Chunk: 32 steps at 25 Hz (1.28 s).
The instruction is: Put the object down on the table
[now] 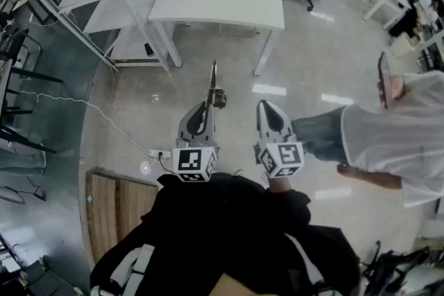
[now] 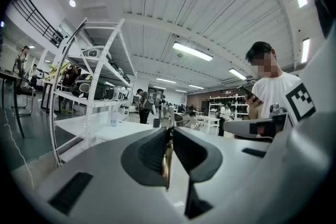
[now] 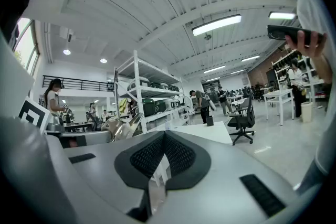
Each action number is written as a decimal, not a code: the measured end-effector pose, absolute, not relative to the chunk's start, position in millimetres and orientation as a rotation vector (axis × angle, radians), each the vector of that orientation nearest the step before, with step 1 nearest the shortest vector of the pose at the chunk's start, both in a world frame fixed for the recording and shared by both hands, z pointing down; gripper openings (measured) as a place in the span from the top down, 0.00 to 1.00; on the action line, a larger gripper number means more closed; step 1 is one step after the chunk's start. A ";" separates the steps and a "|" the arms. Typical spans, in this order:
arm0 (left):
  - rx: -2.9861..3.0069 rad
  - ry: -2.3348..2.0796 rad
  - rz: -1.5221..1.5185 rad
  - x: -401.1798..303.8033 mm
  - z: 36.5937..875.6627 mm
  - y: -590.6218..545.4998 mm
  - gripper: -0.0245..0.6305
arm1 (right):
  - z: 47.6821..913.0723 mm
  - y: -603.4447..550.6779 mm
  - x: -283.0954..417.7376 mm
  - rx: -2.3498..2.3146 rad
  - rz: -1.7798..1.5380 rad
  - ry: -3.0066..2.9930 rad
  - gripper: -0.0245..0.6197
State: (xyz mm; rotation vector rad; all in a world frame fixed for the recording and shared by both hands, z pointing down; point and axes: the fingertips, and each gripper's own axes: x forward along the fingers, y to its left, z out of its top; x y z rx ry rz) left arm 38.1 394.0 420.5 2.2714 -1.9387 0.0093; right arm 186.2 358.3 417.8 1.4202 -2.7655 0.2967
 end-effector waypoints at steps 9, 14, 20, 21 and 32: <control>2.280 -1.933 0.002 10.2 422.4 389.5 0.91 | 415.8 355.5 159.8 1.431 0.270 -2.772 0.96; 2.310 -1.917 -0.018 -9.0 421.6 386.8 0.91 | 412.6 355.7 138.8 1.449 0.249 -2.782 0.96; 2.320 -1.891 -0.026 -31.5 429.0 389.9 0.91 | 417.5 365.3 110.4 1.443 0.194 -2.744 0.96; 2.317 -1.884 -0.025 -35.7 430.4 389.1 0.91 | 419.1 365.5 104.5 1.435 0.183 -2.732 0.96; 2.318 -1.869 0.008 -62.7 433.1 370.0 0.91 | 418.6 341.5 68.9 1.427 0.185 -2.736 0.96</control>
